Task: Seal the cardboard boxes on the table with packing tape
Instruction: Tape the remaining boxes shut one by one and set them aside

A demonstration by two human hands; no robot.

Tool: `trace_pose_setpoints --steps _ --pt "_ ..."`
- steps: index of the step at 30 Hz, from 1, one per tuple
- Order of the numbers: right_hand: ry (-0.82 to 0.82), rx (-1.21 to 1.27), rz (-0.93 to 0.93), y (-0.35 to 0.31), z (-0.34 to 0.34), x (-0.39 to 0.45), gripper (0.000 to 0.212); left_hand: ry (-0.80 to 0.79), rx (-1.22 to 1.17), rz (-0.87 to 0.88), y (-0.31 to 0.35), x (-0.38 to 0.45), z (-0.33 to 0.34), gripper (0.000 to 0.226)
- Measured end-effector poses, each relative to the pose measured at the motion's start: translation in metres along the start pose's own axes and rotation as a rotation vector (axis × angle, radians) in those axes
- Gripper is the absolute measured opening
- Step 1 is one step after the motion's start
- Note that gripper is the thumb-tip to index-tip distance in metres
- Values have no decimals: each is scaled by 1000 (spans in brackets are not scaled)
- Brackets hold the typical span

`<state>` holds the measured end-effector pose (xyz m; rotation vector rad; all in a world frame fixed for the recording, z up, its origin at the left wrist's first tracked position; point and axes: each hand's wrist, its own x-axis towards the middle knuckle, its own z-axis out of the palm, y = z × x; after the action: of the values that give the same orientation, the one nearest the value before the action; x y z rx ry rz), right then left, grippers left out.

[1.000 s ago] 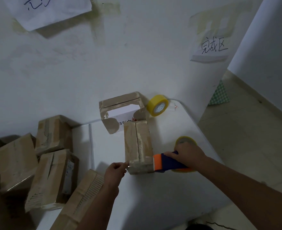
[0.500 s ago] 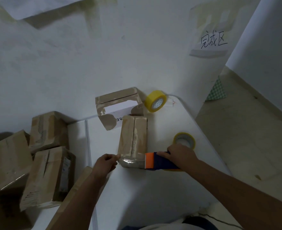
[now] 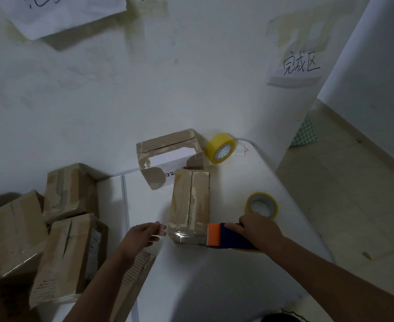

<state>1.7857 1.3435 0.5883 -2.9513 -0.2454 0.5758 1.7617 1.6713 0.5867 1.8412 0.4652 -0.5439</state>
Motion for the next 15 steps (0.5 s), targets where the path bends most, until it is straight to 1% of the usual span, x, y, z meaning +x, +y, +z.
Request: trace_pose_setpoints --steps 4,5,6,7,8,9,10,11,12,13,14,15 --pt "10 14 9 -2 -1 -1 66 -25 141 -47 6 12 -3 30" --pt "8 18 11 -2 -1 -2 66 -7 182 -78 7 17 -4 31" --pt "3 23 13 -2 -2 -3 65 37 224 -109 8 20 -3 32" --pt "-2 28 16 -3 -4 -4 64 110 319 -116 10 21 -3 36" --pt "-7 31 18 -3 -5 -5 63 197 484 -77 14 19 -2 39" --pt "-7 26 17 -3 -5 -6 63 285 676 31 19 15 0 41" --pt "-1 14 12 -4 -5 -6 64 356 818 213 24 10 6 41" --pt "5 2 5 -5 -5 -6 64 366 843 426 29 5 14 42" --pt "7 -2 0 -6 -4 -6 65 314 826 608 36 2 24 45" --pt "3 1 -1 -6 -3 -7 65 233 843 744 40 4 36 51" --pt "-4 11 0 -6 -2 -7 64 144 892 839 41 11 47 54" --pt "-11 24 4 -6 -2 -7 63 64 961 881 39 21 57 55"
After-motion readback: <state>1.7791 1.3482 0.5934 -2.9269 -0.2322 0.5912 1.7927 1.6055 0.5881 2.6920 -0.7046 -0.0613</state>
